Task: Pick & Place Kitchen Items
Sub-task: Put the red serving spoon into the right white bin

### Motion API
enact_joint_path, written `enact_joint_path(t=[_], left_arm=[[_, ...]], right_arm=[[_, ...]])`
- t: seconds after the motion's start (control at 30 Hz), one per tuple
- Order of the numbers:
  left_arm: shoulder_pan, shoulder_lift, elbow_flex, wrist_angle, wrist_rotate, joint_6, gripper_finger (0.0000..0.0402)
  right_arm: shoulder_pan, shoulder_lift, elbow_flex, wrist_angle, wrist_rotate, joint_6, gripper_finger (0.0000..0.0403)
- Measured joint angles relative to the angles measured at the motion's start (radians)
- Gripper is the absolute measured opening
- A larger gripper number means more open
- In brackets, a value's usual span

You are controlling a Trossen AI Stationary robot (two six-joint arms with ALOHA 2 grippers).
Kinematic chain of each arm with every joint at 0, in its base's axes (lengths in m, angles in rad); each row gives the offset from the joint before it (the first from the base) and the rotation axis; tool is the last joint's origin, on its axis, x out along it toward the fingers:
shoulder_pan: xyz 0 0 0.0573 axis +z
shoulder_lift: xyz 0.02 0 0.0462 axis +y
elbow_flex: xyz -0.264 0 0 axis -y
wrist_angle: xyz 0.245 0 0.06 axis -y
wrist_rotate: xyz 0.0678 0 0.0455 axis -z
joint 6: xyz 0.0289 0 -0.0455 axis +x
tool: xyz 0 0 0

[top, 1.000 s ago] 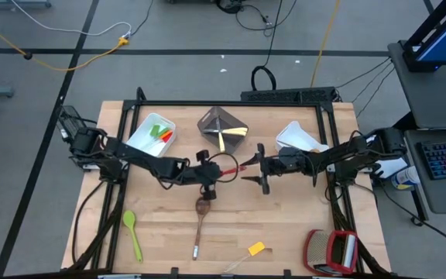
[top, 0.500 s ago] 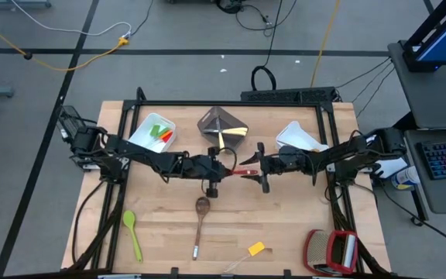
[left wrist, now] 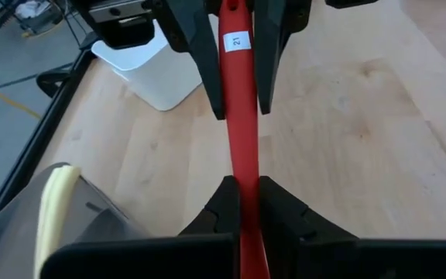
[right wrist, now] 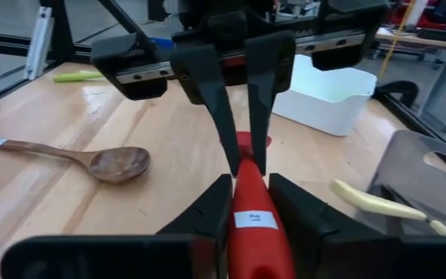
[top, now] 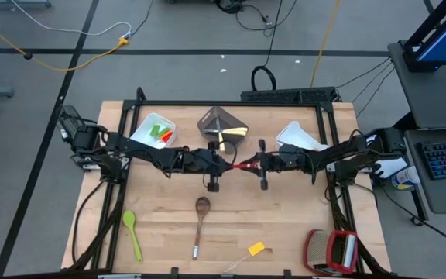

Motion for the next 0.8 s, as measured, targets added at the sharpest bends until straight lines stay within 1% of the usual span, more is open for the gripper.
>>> enact_joint_path(t=[0.1, 0.27, 0.33, 0.4, 0.5, 0.7, 0.8], left_arm=[[0.001, 0.0, 0.0, 0.0, -0.002, 0.004, 0.0011], [0.003, -0.001, 0.0, -0.002, 0.009, 0.001, 0.0012], [0.007, -0.001, 0.0, 0.0, 0.01, 0.001, 0.0016], [0.013, -0.001, 0.0, 0.0, 0.011, -0.002, 0.0015], [0.023, -0.001, 0.0, 0.001, 0.017, -0.014, 0.001], [0.028, -0.001, 0.0, 0.001, 0.025, -0.017, 0.0016], [0.028, -0.001, 0.0, 0.0, 0.025, -0.015, 0.001]], right_arm=[[0.001, 0.0, 0.0, 0.009, 0.024, -0.001, 0.007], [0.002, 0.0, 0.0, 0.056, 0.017, -0.03, 0.0132], [0.002, 0.0, 0.0, 0.058, 0.017, -0.036, 0.0148], [0.002, 0.0, 0.0, 0.062, 0.02, -0.037, 0.0153], [0.001, 0.0, 0.0, 0.061, 0.024, -0.039, 0.014], [0.0, 0.0, 0.0, 0.064, 0.028, -0.044, 0.0079], [0.0, 0.0, 0.0, 0.073, 0.029, -0.049, 0.0053]])
